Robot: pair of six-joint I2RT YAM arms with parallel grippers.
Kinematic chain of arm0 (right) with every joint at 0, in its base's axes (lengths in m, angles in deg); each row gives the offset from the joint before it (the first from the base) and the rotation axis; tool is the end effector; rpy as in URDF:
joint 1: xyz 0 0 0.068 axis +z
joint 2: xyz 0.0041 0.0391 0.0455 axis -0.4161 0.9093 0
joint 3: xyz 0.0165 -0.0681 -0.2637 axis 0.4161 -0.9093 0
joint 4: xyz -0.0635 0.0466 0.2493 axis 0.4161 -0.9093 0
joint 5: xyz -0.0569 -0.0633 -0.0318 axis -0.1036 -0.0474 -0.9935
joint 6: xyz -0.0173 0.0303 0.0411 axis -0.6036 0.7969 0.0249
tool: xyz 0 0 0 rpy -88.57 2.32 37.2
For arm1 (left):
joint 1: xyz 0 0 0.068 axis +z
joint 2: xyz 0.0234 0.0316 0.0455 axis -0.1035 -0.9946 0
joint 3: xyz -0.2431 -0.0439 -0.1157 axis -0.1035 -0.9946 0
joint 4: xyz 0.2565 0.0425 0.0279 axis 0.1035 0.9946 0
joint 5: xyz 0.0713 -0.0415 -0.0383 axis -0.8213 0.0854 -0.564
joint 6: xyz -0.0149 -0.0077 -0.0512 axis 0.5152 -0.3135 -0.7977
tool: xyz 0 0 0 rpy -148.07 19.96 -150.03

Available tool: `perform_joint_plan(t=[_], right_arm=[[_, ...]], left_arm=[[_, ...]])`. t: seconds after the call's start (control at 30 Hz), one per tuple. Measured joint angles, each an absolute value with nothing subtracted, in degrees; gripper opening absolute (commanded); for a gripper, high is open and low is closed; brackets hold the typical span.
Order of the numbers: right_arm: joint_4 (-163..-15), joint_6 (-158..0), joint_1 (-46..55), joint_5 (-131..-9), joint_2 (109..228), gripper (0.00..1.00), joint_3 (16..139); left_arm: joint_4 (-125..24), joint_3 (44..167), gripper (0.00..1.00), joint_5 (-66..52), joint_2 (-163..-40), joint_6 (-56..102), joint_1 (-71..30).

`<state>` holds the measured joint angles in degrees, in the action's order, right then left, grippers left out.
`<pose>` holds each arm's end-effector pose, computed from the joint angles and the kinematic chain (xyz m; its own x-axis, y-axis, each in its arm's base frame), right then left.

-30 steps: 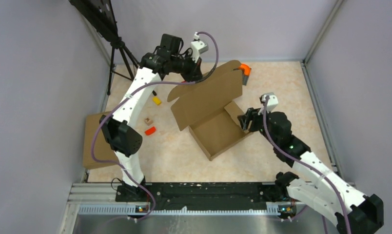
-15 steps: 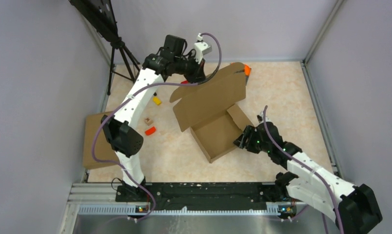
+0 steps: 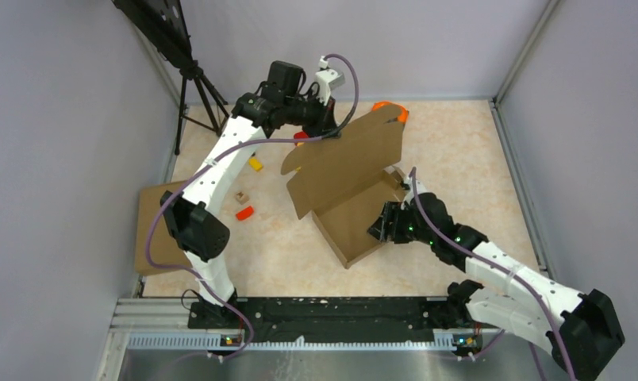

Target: Fold the paper box

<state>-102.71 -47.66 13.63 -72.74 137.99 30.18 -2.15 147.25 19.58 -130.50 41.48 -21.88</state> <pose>0.1474 0.1197 0.2127 -0.7850 0.1677 -0.5963 -0.2305 0.8145 0.5325 0.3452 -0.2050 0.4062 -0.4343 0.3375 -0.8352 0.8425 0.4803 -0.2440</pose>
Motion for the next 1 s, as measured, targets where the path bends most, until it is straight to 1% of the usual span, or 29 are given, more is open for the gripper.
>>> perform_joint_plan(t=[0.17,0.3,0.4,0.47,0.57,0.63,0.7,0.73,0.83,1.0], right_arm=[[-103.2,-51.2,14.4,-72.8,137.8,0.63,32.7],[-107.6,-53.7,14.4,-75.7,137.1,0.65,34.6],[-112.1,-56.2,13.5,-78.3,136.7,0.66,39.0],[-113.7,-57.8,11.3,-79.1,136.7,0.64,42.2],[-114.9,-60.3,4.6,-80.4,137.6,0.61,46.2],[-115.4,-62.2,0.9,-82.6,139.7,0.61,48.1],[-116.0,-64.2,-0.7,-85.9,144.0,0.61,50.3],[-116.0,-65.1,-0.7,-87.1,146.7,0.6,51.1],[-115.9,-67.7,-0.7,-90.3,154.7,0.54,52.9],[-115.0,-72.0,-0.8,-95.0,165.0,0.52,54.0]], left_arm=[[-2.0,147.2,0.02,19.8,-130.5,40.2,-21.9],[-1.9,147.2,0.02,19.9,-130.5,40.3,-21.9],[-1.7,147.2,0.02,19.9,-130.5,40.4,-21.9],[-1.5,147.2,0.02,19.9,-130.5,40.6,-21.9],[-1.4,147.2,0.02,19.9,-130.5,40.9,-21.9],[-1.3,147.2,0.02,19.9,-130.5,41.0,-21.9],[-1.1,147.2,0.02,19.9,-130.5,41.2,-21.9],[-1.1,147.2,0.02,19.9,-130.5,41.3,-21.9],[-1.1,147.3,0.02,19.9,-130.5,41.7,-21.9],[-1.1,147.3,0.02,19.9,-130.5,42.1,-21.9]])
